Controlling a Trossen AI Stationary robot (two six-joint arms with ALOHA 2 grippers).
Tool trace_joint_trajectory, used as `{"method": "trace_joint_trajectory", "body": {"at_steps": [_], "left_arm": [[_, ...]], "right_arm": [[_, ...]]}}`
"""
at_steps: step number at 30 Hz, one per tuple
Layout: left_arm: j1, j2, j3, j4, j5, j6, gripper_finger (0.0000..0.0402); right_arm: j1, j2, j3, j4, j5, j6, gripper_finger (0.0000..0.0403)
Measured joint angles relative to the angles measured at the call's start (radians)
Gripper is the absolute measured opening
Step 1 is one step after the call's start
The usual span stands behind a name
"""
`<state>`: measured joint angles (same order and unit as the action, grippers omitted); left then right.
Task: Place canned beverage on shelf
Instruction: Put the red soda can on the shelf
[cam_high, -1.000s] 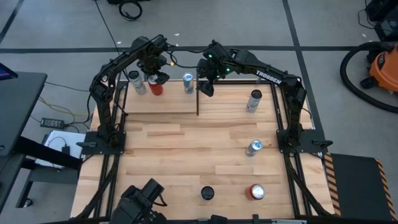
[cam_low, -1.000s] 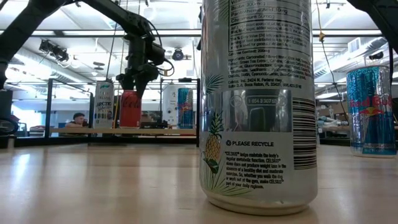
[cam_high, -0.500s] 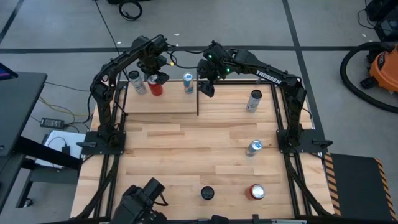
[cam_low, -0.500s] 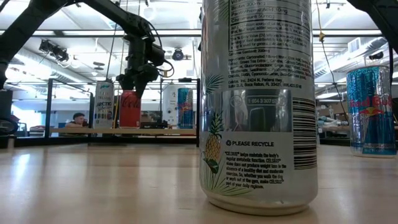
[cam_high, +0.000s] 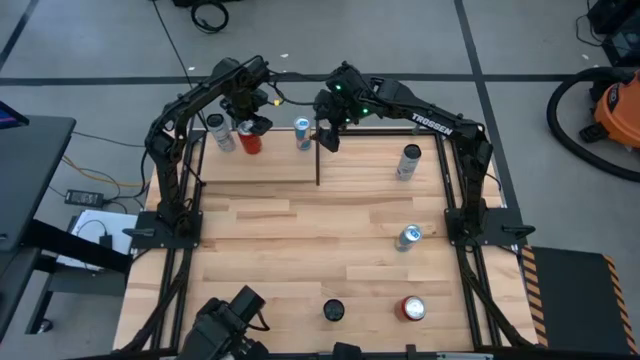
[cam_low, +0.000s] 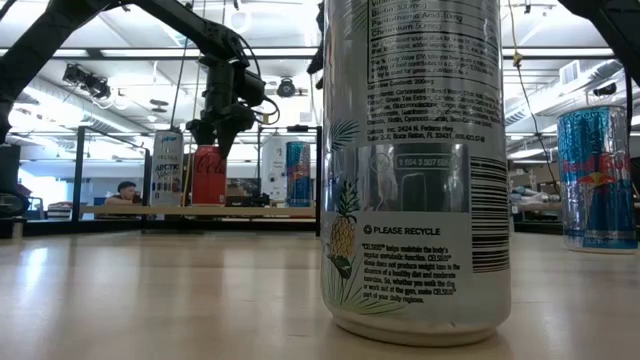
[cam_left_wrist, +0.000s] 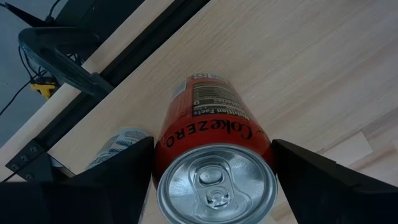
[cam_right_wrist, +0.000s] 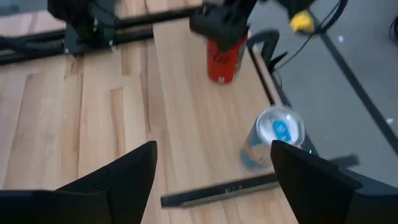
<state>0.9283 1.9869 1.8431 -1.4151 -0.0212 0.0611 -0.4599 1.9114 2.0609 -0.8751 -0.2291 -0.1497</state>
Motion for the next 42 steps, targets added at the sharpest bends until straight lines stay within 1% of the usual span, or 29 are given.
{"method": "trace_joint_trajectory", "body": {"at_steps": [16, 24, 33, 42], "left_arm": [[-0.001, 0.001, -0.001, 0.003, -0.002, -0.006, 0.0314], [-0.001, 0.001, -0.001, 0.004, -0.002, 0.007, 0.0314], [-0.002, 0.001, -0.002, 0.032, 0.013, 0.021, 0.0314], [-0.003, 0.001, -0.002, 0.039, 0.019, 0.003, 0.0314]], "right_arm": [[0.0, 0.0, 0.0, 0.391, 0.0, 0.0, 0.0323], [0.0, 0.0, 0.0, 0.558, 0.0, 0.0, 0.0323], [0.0, 0.0, 0.0, 0.656, 0.0, 0.0, 0.0323], [0.0, 0.0, 0.0, 0.659, 0.0, 0.0, 0.0323]]}}
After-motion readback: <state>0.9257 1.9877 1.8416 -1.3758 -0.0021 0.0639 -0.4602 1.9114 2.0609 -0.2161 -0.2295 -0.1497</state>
